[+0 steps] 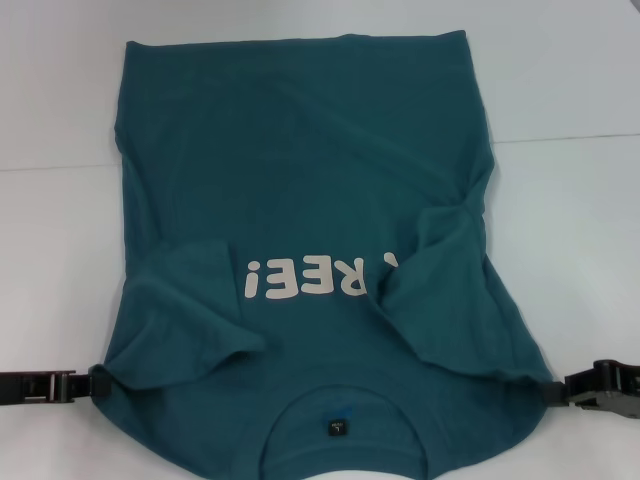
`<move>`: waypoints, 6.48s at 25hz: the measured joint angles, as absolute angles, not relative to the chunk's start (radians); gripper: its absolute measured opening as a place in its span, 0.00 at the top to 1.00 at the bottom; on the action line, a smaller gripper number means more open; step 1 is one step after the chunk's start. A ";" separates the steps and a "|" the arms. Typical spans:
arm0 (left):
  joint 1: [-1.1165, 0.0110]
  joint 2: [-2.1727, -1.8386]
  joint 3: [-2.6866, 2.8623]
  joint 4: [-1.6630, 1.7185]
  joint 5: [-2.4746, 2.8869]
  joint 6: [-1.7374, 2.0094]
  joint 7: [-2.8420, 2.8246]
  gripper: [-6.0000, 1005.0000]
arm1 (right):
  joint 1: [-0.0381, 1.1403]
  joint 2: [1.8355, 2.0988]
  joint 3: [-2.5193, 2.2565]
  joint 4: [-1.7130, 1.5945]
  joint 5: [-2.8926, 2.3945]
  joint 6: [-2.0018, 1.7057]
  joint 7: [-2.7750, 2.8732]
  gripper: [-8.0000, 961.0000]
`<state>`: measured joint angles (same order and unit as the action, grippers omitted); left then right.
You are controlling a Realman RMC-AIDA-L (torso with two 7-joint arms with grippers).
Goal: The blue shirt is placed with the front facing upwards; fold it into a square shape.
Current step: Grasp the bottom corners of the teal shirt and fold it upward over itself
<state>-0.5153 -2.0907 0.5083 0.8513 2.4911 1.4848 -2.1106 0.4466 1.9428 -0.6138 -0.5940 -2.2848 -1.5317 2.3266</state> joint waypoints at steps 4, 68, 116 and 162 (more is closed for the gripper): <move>-0.515 -2.088 0.505 0.851 2.491 1.488 -2.115 0.98 | 0.424 1.943 -0.599 -0.597 -2.278 -1.541 2.300 0.96; -0.377 -2.106 0.302 0.825 2.455 1.863 -1.979 0.98 | 0.072 1.992 -0.078 -0.597 -2.285 -1.769 1.811 0.96; -0.887 -2.033 0.317 0.565 2.397 1.152 -2.004 0.98 | 0.626 1.980 -0.095 -0.581 -2.273 -1.363 1.851 0.96; -0.963 -2.106 0.334 0.397 2.112 0.681 -1.679 0.90 | 0.829 1.959 -0.296 -0.398 -2.261 -0.813 1.880 0.96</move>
<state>-0.9626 -2.1061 0.3340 0.3971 2.1121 0.6806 -1.6787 0.8295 1.9587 -0.2961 -0.3985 -2.2609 -0.8129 1.8799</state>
